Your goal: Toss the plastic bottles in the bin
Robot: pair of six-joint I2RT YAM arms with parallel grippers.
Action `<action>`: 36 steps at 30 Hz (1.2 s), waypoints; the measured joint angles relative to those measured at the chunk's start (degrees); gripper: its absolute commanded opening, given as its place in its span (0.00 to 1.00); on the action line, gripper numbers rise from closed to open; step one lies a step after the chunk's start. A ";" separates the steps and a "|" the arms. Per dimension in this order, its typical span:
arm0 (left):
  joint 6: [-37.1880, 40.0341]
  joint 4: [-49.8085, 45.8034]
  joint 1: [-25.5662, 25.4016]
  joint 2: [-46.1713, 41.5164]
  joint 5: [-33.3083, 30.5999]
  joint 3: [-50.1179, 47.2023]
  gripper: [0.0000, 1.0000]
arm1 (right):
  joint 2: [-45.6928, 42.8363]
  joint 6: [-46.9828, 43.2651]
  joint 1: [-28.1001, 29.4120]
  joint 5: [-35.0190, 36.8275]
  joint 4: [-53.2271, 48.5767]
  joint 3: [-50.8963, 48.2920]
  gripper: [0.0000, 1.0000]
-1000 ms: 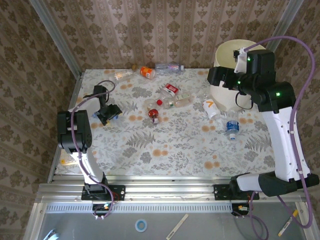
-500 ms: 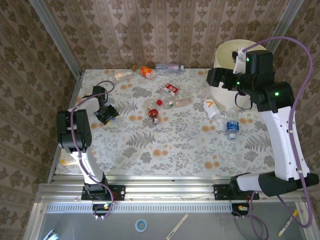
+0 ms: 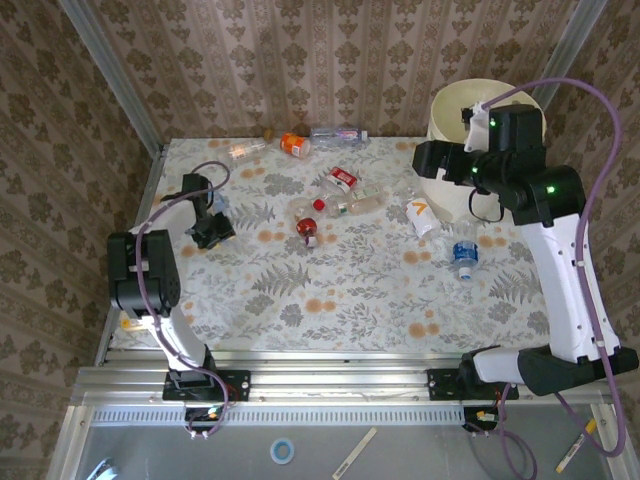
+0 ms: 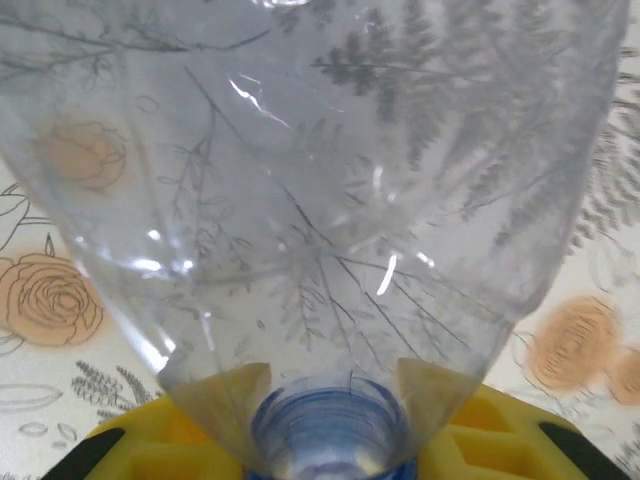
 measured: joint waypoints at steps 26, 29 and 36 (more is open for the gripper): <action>16.65 2.91 -24.57 -24.48 6.91 -3.28 0.00 | -3.98 5.44 3.13 -2.75 4.00 -8.87 0.91; 19.10 3.32 -29.16 -26.03 7.63 -3.28 0.00 | -3.50 6.14 4.46 -3.41 4.33 -8.87 0.91; 23.45 3.52 -36.28 -26.95 8.52 -3.28 0.00 | -0.46 7.39 7.61 -5.53 5.49 -8.87 0.92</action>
